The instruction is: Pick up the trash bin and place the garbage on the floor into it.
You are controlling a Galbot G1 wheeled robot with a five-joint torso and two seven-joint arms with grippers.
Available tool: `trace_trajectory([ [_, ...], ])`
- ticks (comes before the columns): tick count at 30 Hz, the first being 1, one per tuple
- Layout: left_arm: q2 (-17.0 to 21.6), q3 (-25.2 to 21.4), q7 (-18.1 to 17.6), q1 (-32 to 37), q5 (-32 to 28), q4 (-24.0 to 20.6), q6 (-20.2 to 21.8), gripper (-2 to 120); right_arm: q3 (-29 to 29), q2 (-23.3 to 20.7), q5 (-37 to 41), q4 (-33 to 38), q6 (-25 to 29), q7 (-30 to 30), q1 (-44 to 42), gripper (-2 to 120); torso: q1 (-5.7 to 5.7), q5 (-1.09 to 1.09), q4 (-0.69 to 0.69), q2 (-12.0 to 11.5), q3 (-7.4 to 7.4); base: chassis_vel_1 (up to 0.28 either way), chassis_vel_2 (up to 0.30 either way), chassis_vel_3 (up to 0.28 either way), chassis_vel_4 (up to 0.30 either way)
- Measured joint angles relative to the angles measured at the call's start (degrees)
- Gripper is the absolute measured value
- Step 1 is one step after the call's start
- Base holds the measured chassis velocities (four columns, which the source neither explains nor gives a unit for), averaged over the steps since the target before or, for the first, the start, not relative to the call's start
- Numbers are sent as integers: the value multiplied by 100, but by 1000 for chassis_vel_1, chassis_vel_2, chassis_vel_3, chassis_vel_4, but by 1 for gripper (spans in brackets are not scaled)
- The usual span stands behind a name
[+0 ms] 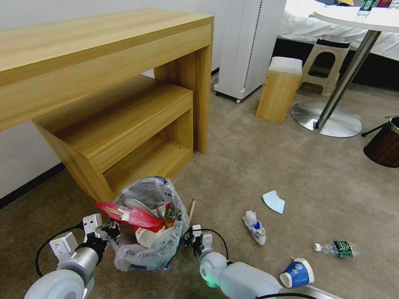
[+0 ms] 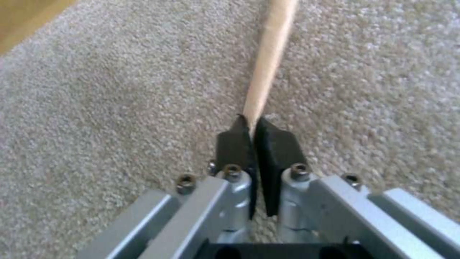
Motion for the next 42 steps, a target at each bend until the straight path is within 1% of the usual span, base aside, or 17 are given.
trace_trajectory([
  [7, -15, 3, -1, -1, 13, 32, 0, 0, 10, -151, -37, 184, -12, 72, -113, 0, 0, 1, 0, 0, 0, 0, 0, 0, 0],
  [11, 24, -19, -2, 0, 13, 127, -2, 0, 51, -325, -61, 395, 10, 138, -225, 0, 0, 0, 1, 0, 0, 0, 0, 0, 0],
  [13, 37, -22, -4, -12, 21, 222, -5, 0, 102, -531, -92, 663, 25, 210, -329, 0, 0, -4, -2, 0, 0, 0, 0, 0, 0],
  [14, 37, -22, -4, -12, 21, 222, -5, 0, 102, -531, -92, 663, 25, 210, -329, 0, 0, -4, -2, 0, 0, 0, 0, 0, 0],
  [17, 35, 4, -1, -48, 74, 340, -21, 0, 187, -822, -154, 1044, 86, 304, -427, 0, 0, -3, -2, 0, 1, 0, 0, 0, 0],
  [19, 34, 15, 2, -59, 77, 362, -21, 0, 209, -891, -160, 1143, 88, 316, -445, 0, 0, -3, -2, 0, 1, 0, 0, 0, 0],
  [21, 23, 43, 13, -110, 108, 451, -26, 0, 271, -1227, -233, 1460, 126, 352, -508, 0, 0, -1, -2, 0, 1, 0, 0, 0, 0],
  [22, 23, 43, 13, -110, 108, 451, -26, 0, 271, -1227, -233, 1460, 126, 352, -508, 0, 0, -1, -2, 0, 1, 0, 0, 0, 0],
  [24, 5, 82, 20, -145, 131, 516, -26, 0, 346, -1543, -300, 1701, 167, 363, -547, 0, 0, -2, -3, 0, 1, 0, 0, 0, 0],
  [26, 0, 91, 22, -156, 141, 535, -26, 0, 360, -1625, -322, 1773, 183, 364, -552, 0, 0, -1, -2, -1, 1, 0, 0, 0, 0],
  [29, -17, 105, 27, -169, 176, 590, -27, 0, 435, -2059, -486, 2170, 291, 353, -543, 0, 0, 0, -2, 0, 1, 0, 0, 0, 0],
  [30, -17, 105, 27, -169, 176, 590, -27, 0, 435, -2059, -486, 2170, 291, 353, -543, 0, 0, 0, -2, 0, 1, 0, 0, 0, 0],
  [33, -16, 100, 30, -166, 193, 600, -27, 0, 508, -2380, -580, 2571, 361, 318, -456, 0, 0, 0, -1, 0, 1, 0, 0, 0, 0],
  [34, -16, 100, 30, -166, 193, 600, -27, 0, 508, -2380, -580, 2571, 361, 318, -456, 0, 0, 0, -1, 0, 1, 0, 0, 0, 0],
  [37, -1, 91, 30, -172, 195, 590, -27, 0, 565, -2653, -677, 2986, 451, 198, -293, 0, 0, 0, -1, -1, 0, 0, 0, 0, 0],
  [38, -1, 91, 30, -172, 195, 590, -27, 0, 565, -2653, -677, 2986, 451, 198, -293, 0, 0, 0, -1, -1, 0, 0, 0, 0, 0],
  [42, 3, 94, 30, -177, 199, 581, -27, 0, 628, -2865, -858, 3319, 636, -84, -91, 0, 0, -1, 0, 0, 0, 0, 0, 0, 0],
])
